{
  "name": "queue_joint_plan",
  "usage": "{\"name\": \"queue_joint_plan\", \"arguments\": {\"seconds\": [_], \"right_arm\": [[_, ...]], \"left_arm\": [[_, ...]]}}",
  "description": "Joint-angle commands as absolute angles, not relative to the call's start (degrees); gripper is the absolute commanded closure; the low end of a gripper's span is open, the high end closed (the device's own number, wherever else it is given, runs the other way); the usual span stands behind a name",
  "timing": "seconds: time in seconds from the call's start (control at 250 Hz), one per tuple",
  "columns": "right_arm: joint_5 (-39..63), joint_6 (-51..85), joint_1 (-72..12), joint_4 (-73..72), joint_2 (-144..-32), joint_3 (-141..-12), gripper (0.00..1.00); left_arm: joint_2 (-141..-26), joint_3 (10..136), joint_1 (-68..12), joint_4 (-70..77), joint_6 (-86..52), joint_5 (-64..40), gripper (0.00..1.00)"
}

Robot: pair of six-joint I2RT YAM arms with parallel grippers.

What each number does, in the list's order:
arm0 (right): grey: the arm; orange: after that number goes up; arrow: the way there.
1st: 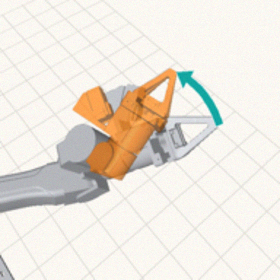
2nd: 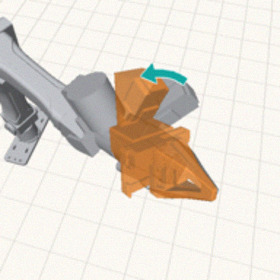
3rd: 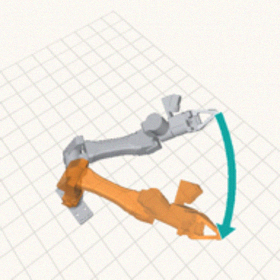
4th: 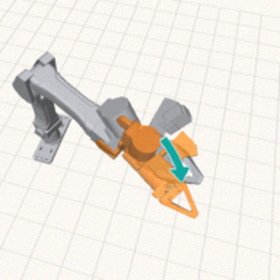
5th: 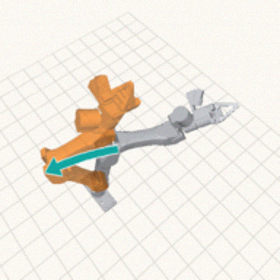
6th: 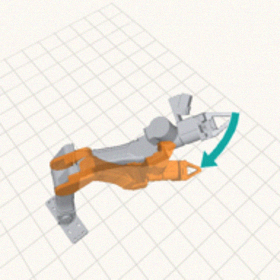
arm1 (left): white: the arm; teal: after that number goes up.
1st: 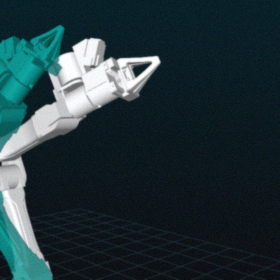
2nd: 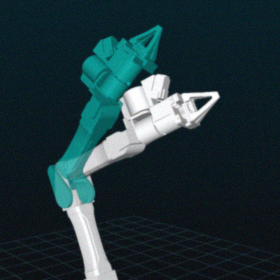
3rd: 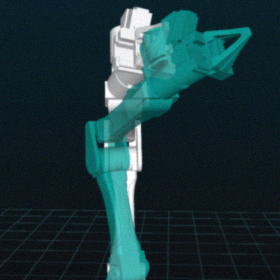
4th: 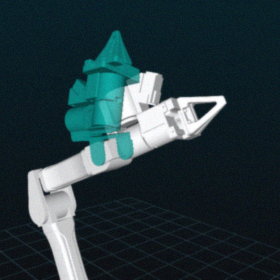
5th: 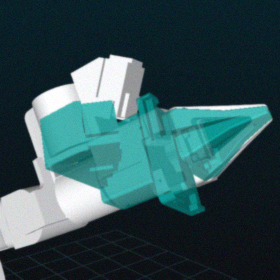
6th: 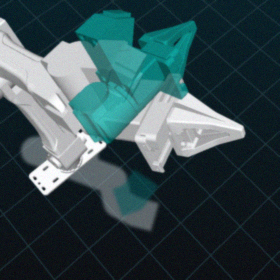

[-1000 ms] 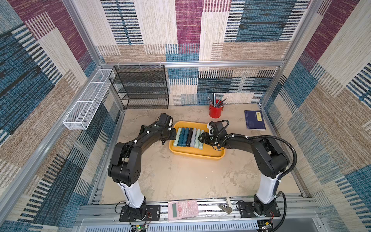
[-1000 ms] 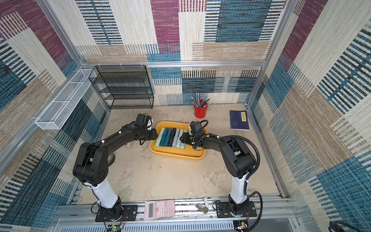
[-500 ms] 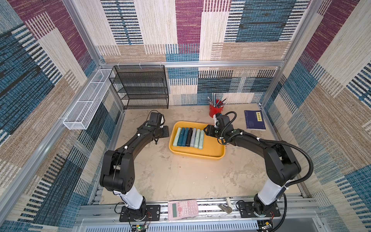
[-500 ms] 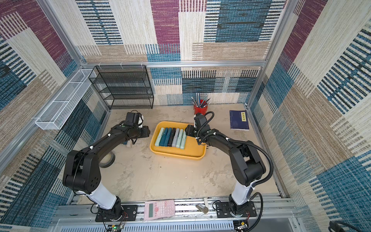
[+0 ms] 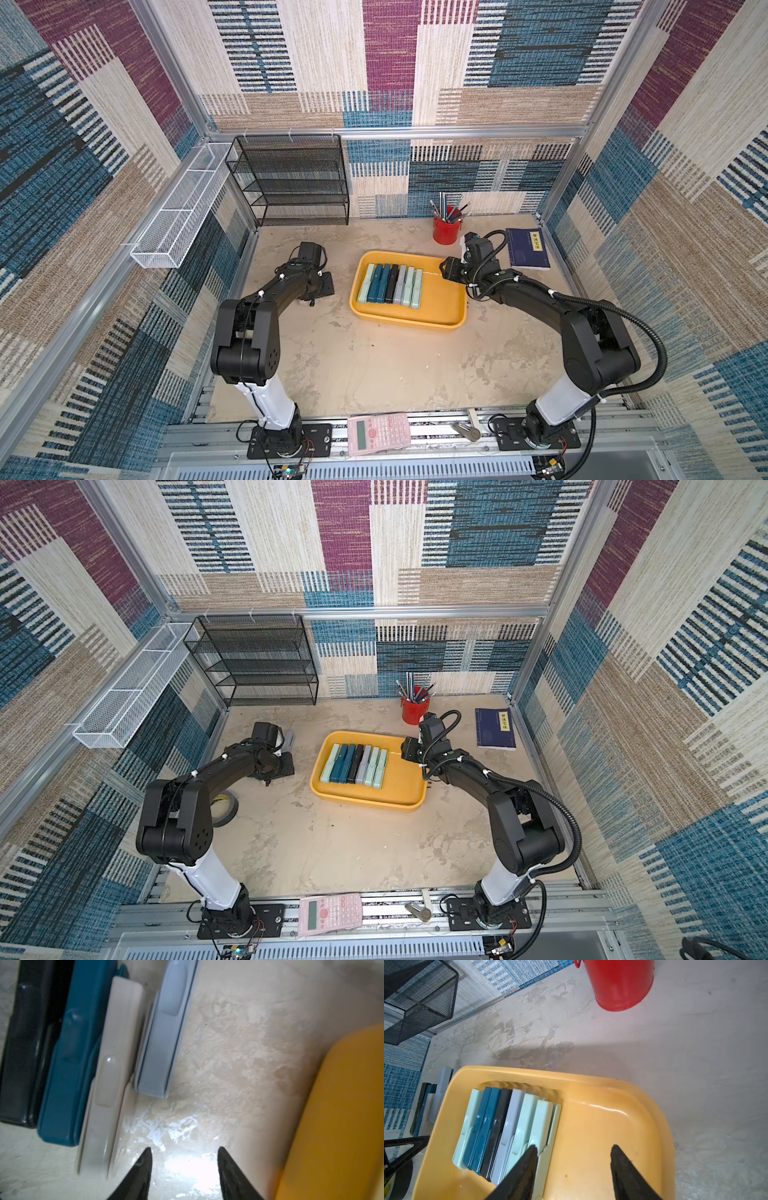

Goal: Put the pruning pliers into the storage box
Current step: Pick up the pruning pliers from the center of the board.

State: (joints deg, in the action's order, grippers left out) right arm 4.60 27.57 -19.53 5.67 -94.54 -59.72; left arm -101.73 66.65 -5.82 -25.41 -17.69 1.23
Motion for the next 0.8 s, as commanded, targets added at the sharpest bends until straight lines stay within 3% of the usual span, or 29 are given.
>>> {"name": "queue_joint_plan", "arguments": {"seconds": [0.0, 0.796], "right_arm": [[5.1, 27.4, -19.4, 3.5, -94.5, -59.4, 0.42], [6.6, 28.5, -18.5, 2.1, -96.5, -59.3, 0.42]], "left_arm": [[-103.3, 68.3, -5.2, -27.1, -18.3, 2.4, 0.48], [-113.0, 79.8, -2.1, -31.3, -14.3, 2.3, 0.47]]}}
